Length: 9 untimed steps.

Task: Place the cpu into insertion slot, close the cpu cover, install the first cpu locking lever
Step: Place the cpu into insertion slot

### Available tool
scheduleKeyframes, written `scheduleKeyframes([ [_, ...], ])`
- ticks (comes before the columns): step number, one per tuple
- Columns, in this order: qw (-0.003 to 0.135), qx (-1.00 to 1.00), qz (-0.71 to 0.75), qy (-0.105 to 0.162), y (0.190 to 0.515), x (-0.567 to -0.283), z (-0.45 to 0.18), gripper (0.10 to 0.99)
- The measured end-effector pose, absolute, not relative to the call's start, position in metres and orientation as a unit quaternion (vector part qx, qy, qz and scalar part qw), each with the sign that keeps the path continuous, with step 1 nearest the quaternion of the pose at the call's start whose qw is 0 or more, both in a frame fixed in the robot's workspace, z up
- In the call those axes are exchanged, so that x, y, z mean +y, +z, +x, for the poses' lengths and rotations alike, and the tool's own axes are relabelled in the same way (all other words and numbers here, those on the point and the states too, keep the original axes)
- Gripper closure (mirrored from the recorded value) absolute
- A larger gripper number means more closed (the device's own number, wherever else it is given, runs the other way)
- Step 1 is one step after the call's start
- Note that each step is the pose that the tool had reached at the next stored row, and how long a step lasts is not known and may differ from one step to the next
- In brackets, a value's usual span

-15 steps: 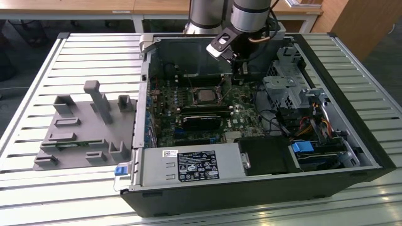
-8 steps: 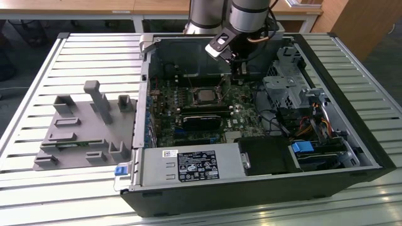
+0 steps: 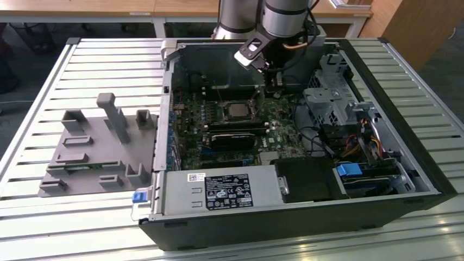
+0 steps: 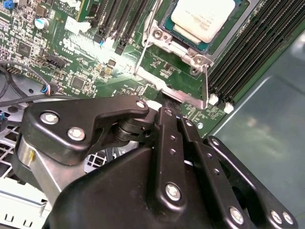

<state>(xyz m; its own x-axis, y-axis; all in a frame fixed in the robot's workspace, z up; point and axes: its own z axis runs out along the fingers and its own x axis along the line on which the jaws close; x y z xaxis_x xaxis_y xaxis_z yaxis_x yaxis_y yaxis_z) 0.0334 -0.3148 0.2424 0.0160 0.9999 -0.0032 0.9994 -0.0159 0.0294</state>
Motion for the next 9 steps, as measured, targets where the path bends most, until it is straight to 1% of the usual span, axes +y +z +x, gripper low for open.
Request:
scheduleKeyframes([
  [9,0.012,0.701,0.713,0.009,0.2424,-0.3147,0.0279,0.980],
])
